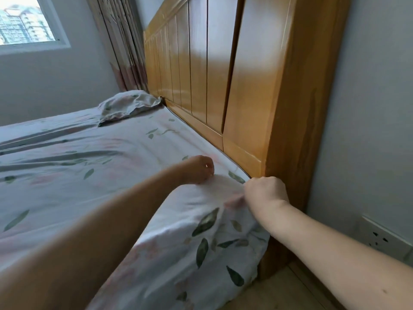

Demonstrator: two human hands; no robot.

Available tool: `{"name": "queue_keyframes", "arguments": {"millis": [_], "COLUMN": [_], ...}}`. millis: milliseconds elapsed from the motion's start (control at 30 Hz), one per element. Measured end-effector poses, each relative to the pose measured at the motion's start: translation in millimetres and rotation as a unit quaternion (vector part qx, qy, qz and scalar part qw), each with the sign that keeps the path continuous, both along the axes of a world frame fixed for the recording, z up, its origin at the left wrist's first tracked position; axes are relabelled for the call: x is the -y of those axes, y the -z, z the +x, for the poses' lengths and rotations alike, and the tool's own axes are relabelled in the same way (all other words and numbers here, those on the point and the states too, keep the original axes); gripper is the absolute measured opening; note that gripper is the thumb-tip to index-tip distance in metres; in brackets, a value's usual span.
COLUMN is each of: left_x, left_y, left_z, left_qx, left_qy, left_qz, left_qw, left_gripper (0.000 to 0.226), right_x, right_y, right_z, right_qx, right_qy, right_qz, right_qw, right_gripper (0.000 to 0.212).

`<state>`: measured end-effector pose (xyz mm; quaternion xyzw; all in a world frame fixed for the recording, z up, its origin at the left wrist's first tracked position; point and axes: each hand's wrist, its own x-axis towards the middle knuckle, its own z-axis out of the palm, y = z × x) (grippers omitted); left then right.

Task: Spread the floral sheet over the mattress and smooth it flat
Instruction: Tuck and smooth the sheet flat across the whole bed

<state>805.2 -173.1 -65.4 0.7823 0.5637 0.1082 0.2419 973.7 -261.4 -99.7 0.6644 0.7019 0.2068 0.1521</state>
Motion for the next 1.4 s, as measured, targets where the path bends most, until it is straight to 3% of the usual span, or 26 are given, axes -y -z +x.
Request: {"name": "queue_keyframes", "arguments": {"millis": [100,200,300,400,500,633,800,933,1167,1400], "left_x": [-39,-61,-59,-65,-76,-81,-93,-119,-175,-247], "left_y": [11,26,26,20,9,-1,1,7,27,18], "left_z": [15,21,12,-10,-52,-139,-215,-224,-200,-193], "left_qx": [-0.022,-0.100,-0.090,-0.030,-0.007,-0.124,-0.179,-0.185,-0.167,-0.197], "left_qy": [0.003,0.063,0.097,0.100,0.061,-0.009,-0.081,-0.110,-0.134,-0.118], "left_qz": [-0.015,-0.007,-0.013,-0.027,0.020,0.120,0.093,0.045,0.060,0.065], "left_qw": [1.000,0.993,0.991,0.994,0.998,0.985,0.976,0.975,0.975,0.971], "left_gripper": [0.040,0.043,0.046,0.048,0.050,0.051,0.048,0.052,0.050,0.048], "right_x": [-8,-11,-17,-36,-70,-120,-179,-229,-337,-423], "right_y": [0,-8,-23,-38,-56,-67,-60,-43,-25,-17], "right_z": [-12,-17,-22,-38,-64,-115,-166,-182,-191,-211], "right_qx": [0.122,0.158,0.197,0.216,0.112,0.001,-0.118,-0.196,-0.310,-0.293], "right_qy": [0.012,-0.010,-0.108,-0.184,-0.151,-0.094,-0.080,-0.068,-0.047,-0.065], "right_qz": [-0.059,-0.050,-0.008,-0.045,-0.065,-0.080,-0.088,-0.092,-0.058,-0.019], "right_qw": [0.991,0.986,0.974,0.958,0.980,0.992,0.986,0.974,0.948,0.954], "right_gripper": [0.015,0.015,0.020,0.034,0.042,0.031,0.030,0.031,0.033,0.031]}}
